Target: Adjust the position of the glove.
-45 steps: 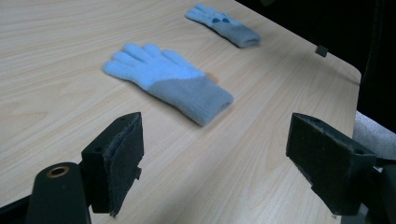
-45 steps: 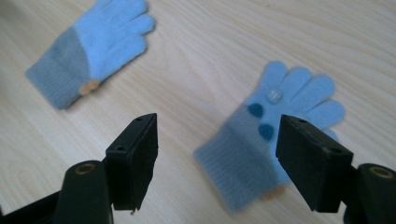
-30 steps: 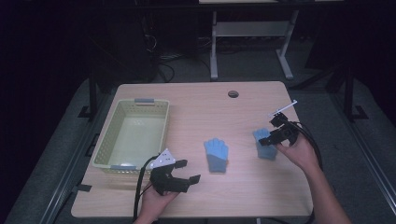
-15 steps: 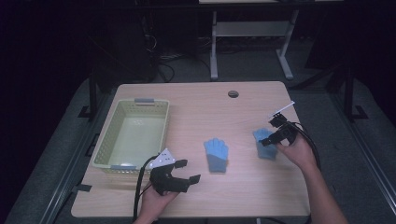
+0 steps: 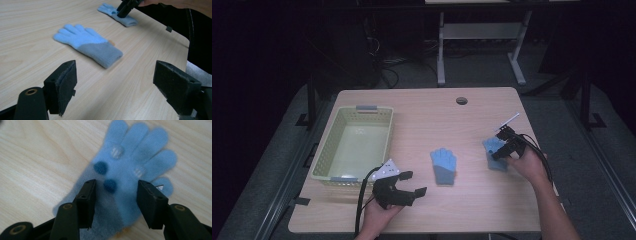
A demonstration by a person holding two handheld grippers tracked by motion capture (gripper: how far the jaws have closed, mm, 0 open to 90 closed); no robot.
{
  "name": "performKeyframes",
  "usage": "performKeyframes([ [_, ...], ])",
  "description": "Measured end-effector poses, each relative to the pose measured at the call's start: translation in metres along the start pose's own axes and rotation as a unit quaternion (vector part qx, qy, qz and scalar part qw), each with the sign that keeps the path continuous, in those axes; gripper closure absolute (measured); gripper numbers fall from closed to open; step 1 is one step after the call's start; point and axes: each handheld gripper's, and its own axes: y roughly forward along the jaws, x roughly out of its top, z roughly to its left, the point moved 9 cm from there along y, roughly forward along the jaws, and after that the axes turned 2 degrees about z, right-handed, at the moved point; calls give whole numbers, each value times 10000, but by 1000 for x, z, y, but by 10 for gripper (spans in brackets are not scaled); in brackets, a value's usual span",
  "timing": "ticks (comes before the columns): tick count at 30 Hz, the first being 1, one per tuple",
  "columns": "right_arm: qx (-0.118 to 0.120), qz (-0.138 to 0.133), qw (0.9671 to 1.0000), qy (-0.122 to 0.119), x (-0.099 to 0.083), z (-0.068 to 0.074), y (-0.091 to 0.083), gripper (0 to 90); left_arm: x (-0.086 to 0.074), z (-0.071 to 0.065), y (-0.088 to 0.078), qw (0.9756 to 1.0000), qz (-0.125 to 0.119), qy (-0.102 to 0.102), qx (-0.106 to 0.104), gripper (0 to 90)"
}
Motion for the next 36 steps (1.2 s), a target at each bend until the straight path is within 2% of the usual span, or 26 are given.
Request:
performKeyframes([
  [6, -85, 11, 9999, -53, 0, 1, 1, 525, -1, 3, 0, 10000, 0, -81, 19, 189],
  [16, -170, 9, 9998, -45, 2, 2, 0, 667, 0, 2, -1, 10000, -12, -62, 17, 190],
  [18, -173, 27, 9998, -62, 2, 3, 0, 729, 1, 2, -1, 10000, -29, -52, 40, 192],
  [22, -146, 27, 9999, 7, 2, 3, 0, 762, 0, 2, -1, 10000, -3, -35, 52, 193],
  [25, -123, -26, 9999, 53, 3, 2, 0, 790, 0, 2, -1, 10000, -18, -56, 52, 193],
  [28, -196, -45, 9998, 48, 3, 2, -4, 799, 1, 1, -3, 10000, -47, -48, 58, 193],
  [31, -169, -171, 9997, 59, 4, 2, -11, 803, 1, 1, -3, 10000, -48, -59, 49, 193],
  [32, -123, -319, 9993, 146, 4, 1, -17, 803, 1, 2, -2, 10000, -44, -62, 42, 193],
  [36, -84, -415, 9989, 220, 3, 0, -24, 803, 0, 1, -3, 10000, -18, -58, 47, 193],
])
